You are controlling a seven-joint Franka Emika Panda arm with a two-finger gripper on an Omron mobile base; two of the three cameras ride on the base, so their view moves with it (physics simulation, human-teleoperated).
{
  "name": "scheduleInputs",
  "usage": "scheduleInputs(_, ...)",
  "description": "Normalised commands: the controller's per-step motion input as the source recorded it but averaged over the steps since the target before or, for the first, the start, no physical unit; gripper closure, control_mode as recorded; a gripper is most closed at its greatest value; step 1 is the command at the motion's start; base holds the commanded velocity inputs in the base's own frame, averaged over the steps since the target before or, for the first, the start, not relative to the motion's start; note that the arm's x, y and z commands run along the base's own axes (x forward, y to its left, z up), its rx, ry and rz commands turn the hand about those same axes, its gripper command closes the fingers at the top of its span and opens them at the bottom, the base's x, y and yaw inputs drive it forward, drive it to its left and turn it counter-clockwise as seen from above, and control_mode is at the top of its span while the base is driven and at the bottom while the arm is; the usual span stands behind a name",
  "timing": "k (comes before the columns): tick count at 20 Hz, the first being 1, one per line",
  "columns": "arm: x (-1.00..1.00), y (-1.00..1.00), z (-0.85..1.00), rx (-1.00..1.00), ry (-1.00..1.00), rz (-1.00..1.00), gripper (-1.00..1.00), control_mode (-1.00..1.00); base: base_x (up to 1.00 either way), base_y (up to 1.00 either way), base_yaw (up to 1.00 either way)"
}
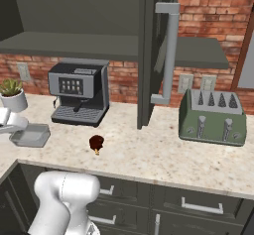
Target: Retrieve the tupperware from the cabinet, then place the raw meat into the tupperware to avoid contamination.
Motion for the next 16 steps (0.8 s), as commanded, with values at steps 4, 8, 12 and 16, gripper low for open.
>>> scheduleInputs(4, 0.61, 0.00, -0.49, 0.00, 0.00, 0.00, 1.00, -1.00, 0.00, 0.00, 0.00)
scheduleInputs(8, 0.55, 0.00, -0.58, 0.00, 0.00, 0.00, 1.00, -1.00, 0.00, 0.00, 0.00)
scheduleInputs(12, 0.39, 0.00, -0.40, 0.00, 0.00, -0.05, 1.00, -1.00, 0.00, 0.00, 0.00)
scheduleInputs(16, 0.36, 0.00, -0.27, 0.00, 0.00, -0.07, 1.00, -1.00, 0.00, 0.00, 0.00)
